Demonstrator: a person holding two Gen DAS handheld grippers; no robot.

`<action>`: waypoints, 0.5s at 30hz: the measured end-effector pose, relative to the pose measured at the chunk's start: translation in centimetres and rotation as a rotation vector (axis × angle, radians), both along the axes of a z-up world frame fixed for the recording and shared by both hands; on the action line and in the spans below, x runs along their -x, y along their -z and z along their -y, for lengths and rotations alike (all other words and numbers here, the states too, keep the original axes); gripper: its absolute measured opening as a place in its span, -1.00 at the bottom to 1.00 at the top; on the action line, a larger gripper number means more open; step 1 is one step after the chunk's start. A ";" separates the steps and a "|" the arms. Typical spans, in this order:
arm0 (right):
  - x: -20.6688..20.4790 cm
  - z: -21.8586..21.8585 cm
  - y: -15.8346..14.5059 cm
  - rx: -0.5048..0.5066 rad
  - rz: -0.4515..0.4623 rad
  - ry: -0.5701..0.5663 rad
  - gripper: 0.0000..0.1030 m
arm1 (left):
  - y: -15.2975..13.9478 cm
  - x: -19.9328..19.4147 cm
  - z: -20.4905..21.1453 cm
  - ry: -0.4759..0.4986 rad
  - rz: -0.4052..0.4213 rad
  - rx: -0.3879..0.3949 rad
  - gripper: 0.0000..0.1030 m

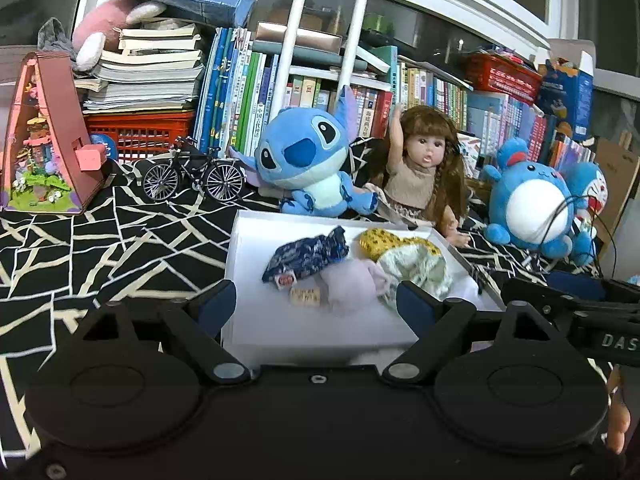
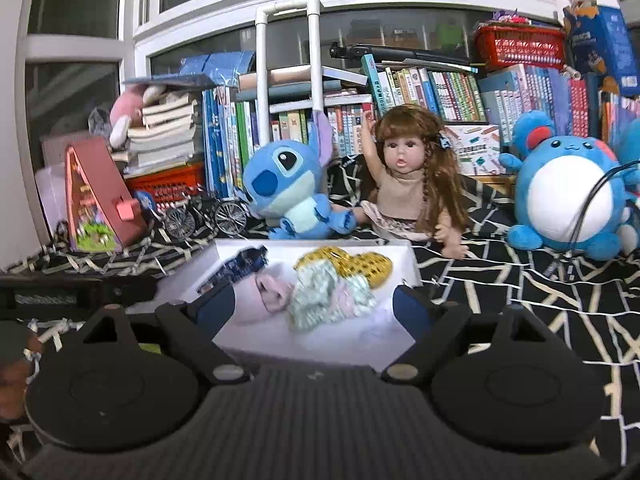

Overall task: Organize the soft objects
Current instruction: 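Move both tools back to the pile, toward the white foam block and scrunchies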

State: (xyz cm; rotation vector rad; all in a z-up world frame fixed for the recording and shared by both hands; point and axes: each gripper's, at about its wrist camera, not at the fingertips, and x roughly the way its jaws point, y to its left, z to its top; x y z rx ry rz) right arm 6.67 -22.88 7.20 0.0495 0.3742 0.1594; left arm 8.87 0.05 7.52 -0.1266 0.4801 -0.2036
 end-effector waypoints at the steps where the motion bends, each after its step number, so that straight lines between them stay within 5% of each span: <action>1: 0.4 0.0 0.2 0.011 0.001 0.005 0.82 | 0.2 0.6 -0.1 0.002 0.003 -0.003 0.69; 15: 3.0 2.1 3.3 0.059 -0.021 0.106 0.92 | 3.5 5.5 0.3 0.021 -0.025 -0.044 0.70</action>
